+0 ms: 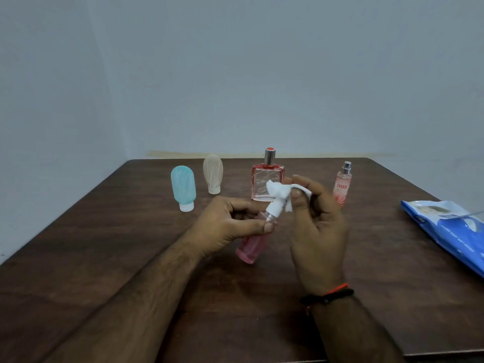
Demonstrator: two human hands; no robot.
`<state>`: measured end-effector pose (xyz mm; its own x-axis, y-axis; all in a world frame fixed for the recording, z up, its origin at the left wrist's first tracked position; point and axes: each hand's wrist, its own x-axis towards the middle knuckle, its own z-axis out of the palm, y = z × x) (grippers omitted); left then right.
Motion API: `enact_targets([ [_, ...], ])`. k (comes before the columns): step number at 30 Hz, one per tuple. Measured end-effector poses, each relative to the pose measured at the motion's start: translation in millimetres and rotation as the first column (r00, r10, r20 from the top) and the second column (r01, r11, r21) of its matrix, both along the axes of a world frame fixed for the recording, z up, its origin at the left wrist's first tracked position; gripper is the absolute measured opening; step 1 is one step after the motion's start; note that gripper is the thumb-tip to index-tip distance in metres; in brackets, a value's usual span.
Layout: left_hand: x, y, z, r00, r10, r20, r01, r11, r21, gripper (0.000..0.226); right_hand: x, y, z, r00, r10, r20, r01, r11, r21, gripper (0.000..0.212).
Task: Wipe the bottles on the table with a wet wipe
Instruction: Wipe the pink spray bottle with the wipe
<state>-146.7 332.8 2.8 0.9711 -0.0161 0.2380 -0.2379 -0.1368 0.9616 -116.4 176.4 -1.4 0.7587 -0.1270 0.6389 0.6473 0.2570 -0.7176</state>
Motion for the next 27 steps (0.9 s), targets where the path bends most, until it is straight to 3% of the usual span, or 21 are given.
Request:
enact_targets([
  [3,0.5,-1.4,-1.8,0.996,0.066,0.061,-0.063,0.997,-0.042,0.043,-5.1,-0.5,-2.5,0.961,-0.149,0.232,0.218,0.927,-0.307,0.03],
  [5,1.2,-0.9,-3.0,0.988,0.123,0.096,-0.119,0.992,-0.047,0.042,-6.9,0.9,-3.7,0.918,-0.164,0.36,0.316,0.853,-0.416,0.038],
  [10,4.0,3.4,-6.3,0.956,0.257,0.141,-0.259,0.966,-0.005,0.027,-8.9,3.9,-4.4,0.911,-0.14,0.389,0.335,0.802,-0.495,0.035],
  [14,2.8,2.4,-5.2,0.96,0.235,0.155,-0.225,0.971,-0.08,0.033,-9.2,3.5,-5.0,0.887,-0.201,0.415,0.386,0.816,-0.43,0.035],
  [19,1.8,5.8,-0.7,0.992,0.102,0.068,-0.088,0.98,-0.176,0.037,-6.8,0.7,-4.1,0.93,-0.276,0.242,0.351,0.86,-0.37,0.03],
  [22,1.0,6.0,0.0,0.999,-0.016,0.037,0.023,0.984,-0.176,0.04,-7.0,0.5,-3.4,0.976,-0.184,0.117,0.214,0.906,-0.364,0.031],
  [27,1.3,5.1,-1.5,0.999,-0.037,0.017,0.039,0.985,-0.165,0.039,-6.0,1.8,1.5,0.995,0.058,-0.075,-0.076,0.958,-0.277,0.031],
])
